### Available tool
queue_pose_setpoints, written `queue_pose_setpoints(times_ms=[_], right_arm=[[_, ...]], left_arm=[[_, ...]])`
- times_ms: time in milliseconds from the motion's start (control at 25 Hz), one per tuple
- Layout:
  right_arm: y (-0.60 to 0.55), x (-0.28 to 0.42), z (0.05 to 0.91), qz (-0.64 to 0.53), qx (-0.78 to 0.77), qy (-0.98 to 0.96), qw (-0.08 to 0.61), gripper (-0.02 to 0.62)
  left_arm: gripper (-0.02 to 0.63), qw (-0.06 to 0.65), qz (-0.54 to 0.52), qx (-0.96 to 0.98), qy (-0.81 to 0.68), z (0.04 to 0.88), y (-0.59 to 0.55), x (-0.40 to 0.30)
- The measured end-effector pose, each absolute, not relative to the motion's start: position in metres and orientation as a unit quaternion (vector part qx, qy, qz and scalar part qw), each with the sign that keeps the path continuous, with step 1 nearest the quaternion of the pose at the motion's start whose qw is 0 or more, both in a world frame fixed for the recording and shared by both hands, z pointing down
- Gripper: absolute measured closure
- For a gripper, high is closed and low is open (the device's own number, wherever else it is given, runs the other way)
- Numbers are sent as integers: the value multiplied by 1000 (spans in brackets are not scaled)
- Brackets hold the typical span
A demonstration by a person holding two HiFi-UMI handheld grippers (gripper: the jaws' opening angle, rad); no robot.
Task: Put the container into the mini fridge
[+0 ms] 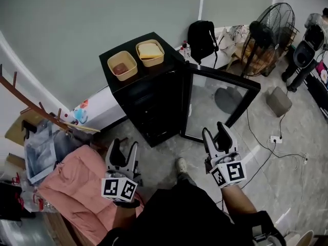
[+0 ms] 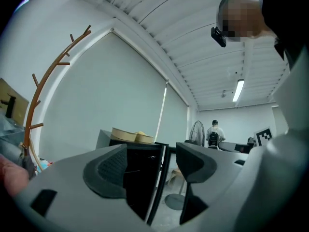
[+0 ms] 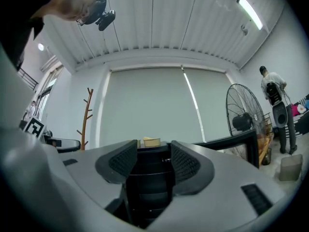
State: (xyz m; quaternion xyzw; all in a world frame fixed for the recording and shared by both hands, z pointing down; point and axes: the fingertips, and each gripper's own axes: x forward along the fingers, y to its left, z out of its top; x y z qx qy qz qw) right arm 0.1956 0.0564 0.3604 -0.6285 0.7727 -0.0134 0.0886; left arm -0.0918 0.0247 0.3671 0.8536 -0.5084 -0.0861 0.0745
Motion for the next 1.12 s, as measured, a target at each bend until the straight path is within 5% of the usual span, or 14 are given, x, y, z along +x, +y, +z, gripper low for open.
queue_pose_setpoints(times_ms=[680, 1120], right_arm=[[-129, 183, 354, -64, -546, 822, 145, 405], [-160, 170, 359, -87, -512, 846, 124, 414]], left_arm=[[288, 45, -42, 824, -564, 352, -106, -92], [288, -53, 111, 893, -433, 349, -171, -47]])
